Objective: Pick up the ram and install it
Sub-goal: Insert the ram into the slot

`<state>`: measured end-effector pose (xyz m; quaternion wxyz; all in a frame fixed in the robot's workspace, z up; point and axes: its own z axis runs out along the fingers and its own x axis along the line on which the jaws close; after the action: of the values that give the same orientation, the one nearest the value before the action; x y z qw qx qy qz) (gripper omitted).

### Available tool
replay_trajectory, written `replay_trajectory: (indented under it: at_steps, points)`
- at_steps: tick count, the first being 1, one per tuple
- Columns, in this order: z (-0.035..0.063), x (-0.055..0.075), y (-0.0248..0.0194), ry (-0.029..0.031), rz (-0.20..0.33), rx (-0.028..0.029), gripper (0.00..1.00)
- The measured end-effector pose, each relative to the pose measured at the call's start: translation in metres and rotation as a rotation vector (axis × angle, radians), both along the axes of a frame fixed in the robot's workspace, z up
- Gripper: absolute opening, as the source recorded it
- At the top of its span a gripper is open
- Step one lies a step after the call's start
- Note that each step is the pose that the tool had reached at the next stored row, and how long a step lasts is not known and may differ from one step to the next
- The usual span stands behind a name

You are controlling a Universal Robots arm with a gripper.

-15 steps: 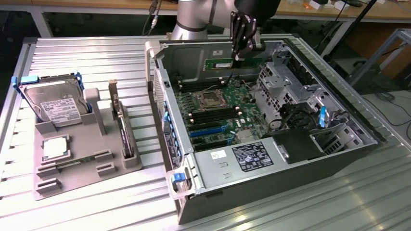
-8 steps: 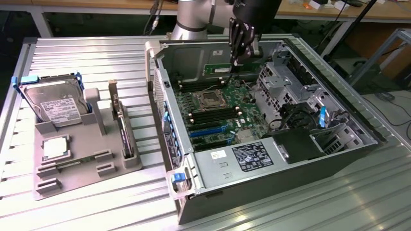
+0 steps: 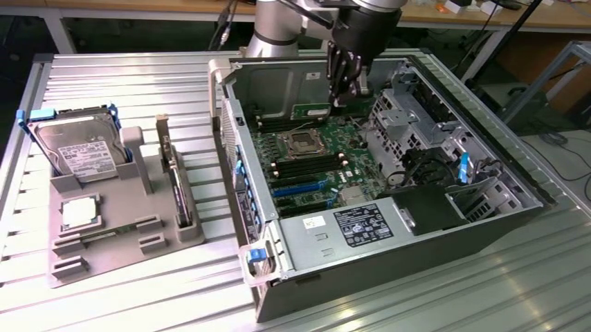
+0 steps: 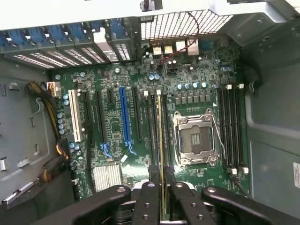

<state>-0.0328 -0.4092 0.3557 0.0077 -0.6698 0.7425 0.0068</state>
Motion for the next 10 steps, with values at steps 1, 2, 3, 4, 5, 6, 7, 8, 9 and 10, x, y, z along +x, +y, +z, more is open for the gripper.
replay_trajectory:
  at_steps: [1, 2, 3, 4, 5, 6, 7, 8, 9, 10]
  points:
    - [-0.0027, 0.0, 0.0, 0.0, 0.0, -0.0001, 0.15]
    - [-0.0056, 0.0, 0.0, 0.0, 0.0, 0.0, 0.15]
    - [-0.0074, 0.0, 0.0, -0.0001, 0.0, 0.0001, 0.15]
    - [-0.0093, 0.0, 0.0, 0.0, -0.002, 0.0001, 0.15]
    - [-0.0121, 0.0, 0.0, 0.0, -0.005, 0.0001, 0.15]
    - [-0.0142, 0.0, 0.0, 0.0, -0.007, 0.0, 0.15]
    - [-0.0162, 0.0, 0.0, 0.0, -0.008, -0.0001, 0.15]
    - [-0.0194, 0.0, 0.0001, 0.0, -0.009, -0.0001, 0.15]
    - [-0.0214, 0.0, 0.0002, 0.0, -0.009, 0.0, 0.15]
    - [-0.0233, 0.0, 0.0003, 0.0, -0.009, 0.0, 0.15]
